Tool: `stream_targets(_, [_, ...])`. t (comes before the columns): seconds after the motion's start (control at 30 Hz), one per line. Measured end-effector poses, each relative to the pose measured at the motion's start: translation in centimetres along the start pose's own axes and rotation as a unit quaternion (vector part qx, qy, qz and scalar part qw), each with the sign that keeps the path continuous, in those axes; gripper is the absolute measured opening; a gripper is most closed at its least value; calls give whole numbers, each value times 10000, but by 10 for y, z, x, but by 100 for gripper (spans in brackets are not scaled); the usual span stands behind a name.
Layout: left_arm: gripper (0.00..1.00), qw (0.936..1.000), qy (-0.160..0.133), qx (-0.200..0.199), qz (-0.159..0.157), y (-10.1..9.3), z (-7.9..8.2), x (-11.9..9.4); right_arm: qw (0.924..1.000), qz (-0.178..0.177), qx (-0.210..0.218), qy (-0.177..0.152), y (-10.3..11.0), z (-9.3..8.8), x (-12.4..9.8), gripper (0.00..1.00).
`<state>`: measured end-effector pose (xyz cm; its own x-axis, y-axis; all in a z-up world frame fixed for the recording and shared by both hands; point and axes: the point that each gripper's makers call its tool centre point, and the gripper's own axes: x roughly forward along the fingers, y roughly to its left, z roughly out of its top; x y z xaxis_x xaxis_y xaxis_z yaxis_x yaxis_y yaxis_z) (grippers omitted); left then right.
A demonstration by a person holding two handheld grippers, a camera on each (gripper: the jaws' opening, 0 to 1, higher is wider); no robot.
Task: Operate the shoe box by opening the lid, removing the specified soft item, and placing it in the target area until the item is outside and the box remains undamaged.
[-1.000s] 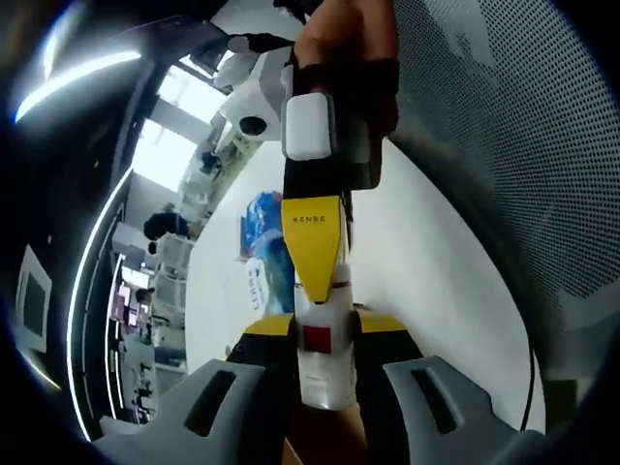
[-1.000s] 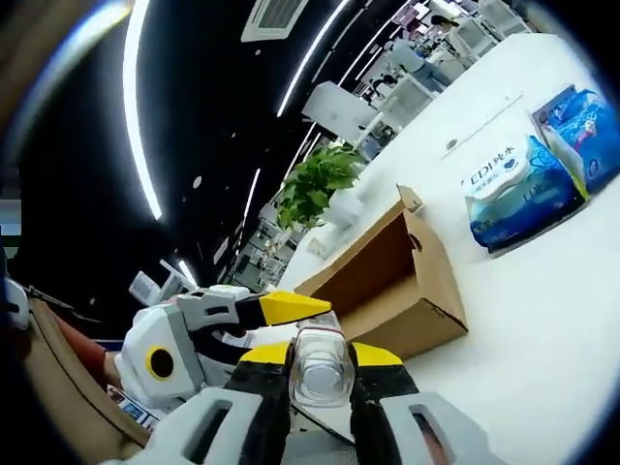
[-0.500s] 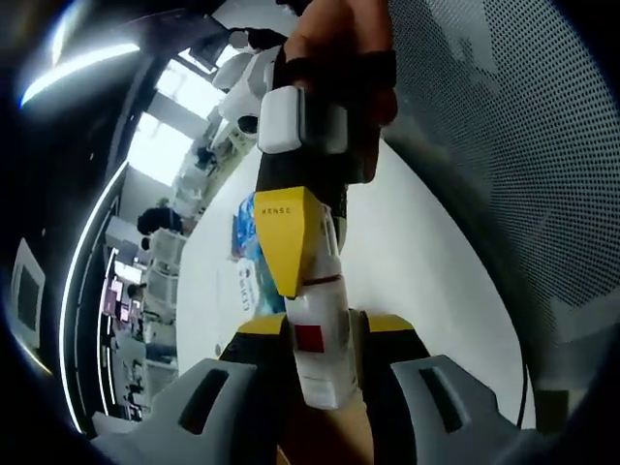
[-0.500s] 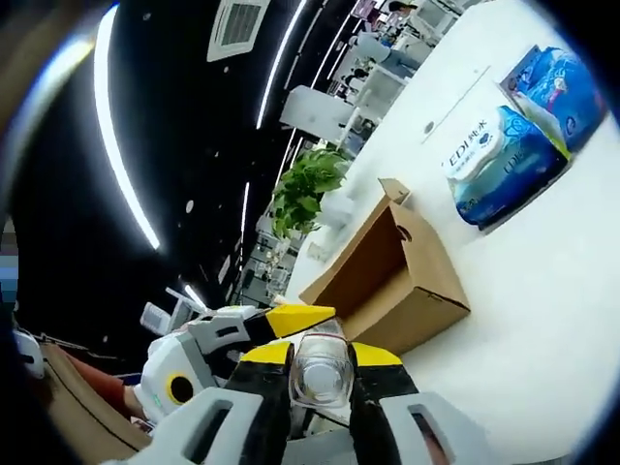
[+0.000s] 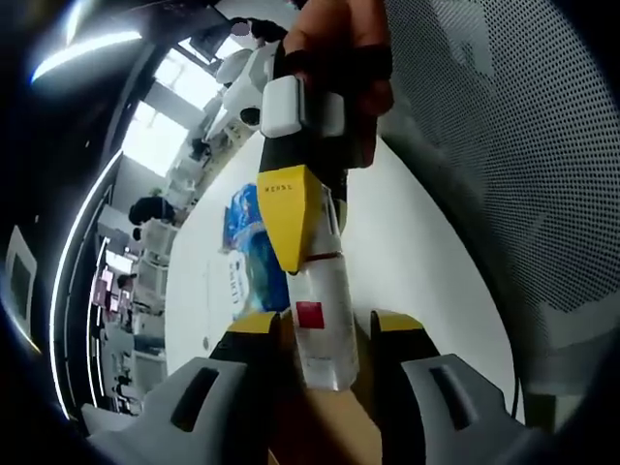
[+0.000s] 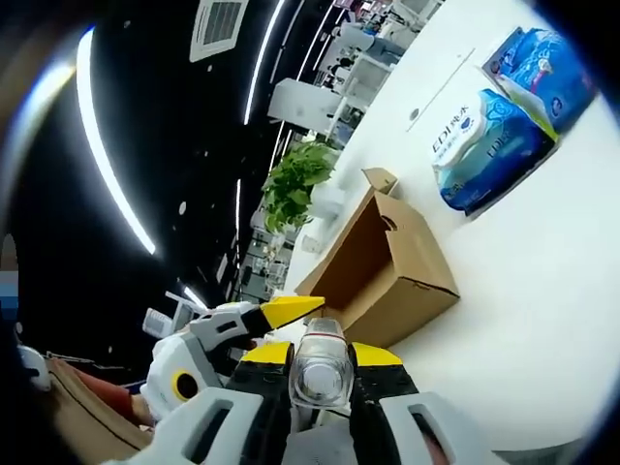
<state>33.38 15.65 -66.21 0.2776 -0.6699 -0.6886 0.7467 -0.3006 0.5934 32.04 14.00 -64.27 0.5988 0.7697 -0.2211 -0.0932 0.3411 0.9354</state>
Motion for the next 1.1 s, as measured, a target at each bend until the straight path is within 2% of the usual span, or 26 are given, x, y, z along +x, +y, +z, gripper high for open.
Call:
stream_targets(0.1, [37, 10000, 12, -50, 8, -2, -1, -2, 9999, -32, 97, -74, -4, 6, -6, 17])
stream_targets(0.27, [37, 9991, 44, -412, 99, -1, -7, -9, 9998, -121, 126, -100, -11, 11, -13, 17])
stream_targets(0.33, [38, 9970, 23, -748, 200, 2, -9, -13, 9997, -161, 110, -116, -13, 14, -16, 17])
stream_targets(0.47, [39, 9855, -100, -1642, 427, 15, -13, -21, 9994, -273, 64, -182, -16, 20, -20, 17])
stream_targets(0.53, [40, 9759, -146, -2102, 574, 22, -16, -25, 9991, -344, 1, -231, -17, 23, -23, 17])
stream_targets(0.57, [41, 9656, -212, -2500, 682, 28, -17, -27, 9990, -359, -11, -264, -17, 25, -24, 17])
stream_targets(0.63, [41, 9506, -330, -2973, 828, 35, -17, -30, 9986, -391, -25, -347, -17, 30, -27, 17])
stream_targets(0.67, [41, 9391, -409, -3283, 932, 39, -17, -33, 9984, -414, -32, -388, -17, 33, -29, 17])
stream_targets(0.7, [41, 9323, -430, -3453, 989, 41, -19, -34, 9982, -432, -38, -411, -18, 35, -30, 17])
stream_targets(0.8, [42, 9029, -472, -4113, 1159, 48, -24, -36, 9977, -468, -55, -491, -18, 42, -33, 17])
stream_targets(0.87, [44, 8915, -471, -4331, 1238, 50, -26, -35, 9975, -432, -10, -566, -16, 47, -35, 17])
stream_targets(1.0, [45, 8801, -502, -4530, 1334, 52, -27, -36, 9971, -445, -7, -624, -16, 56, -38, 17])
stream_targets(1.1, [46, 8664, -536, -4763, 1401, 52, -30, -37, 9968, -455, -33, -651, -16, 62, -41, 17])
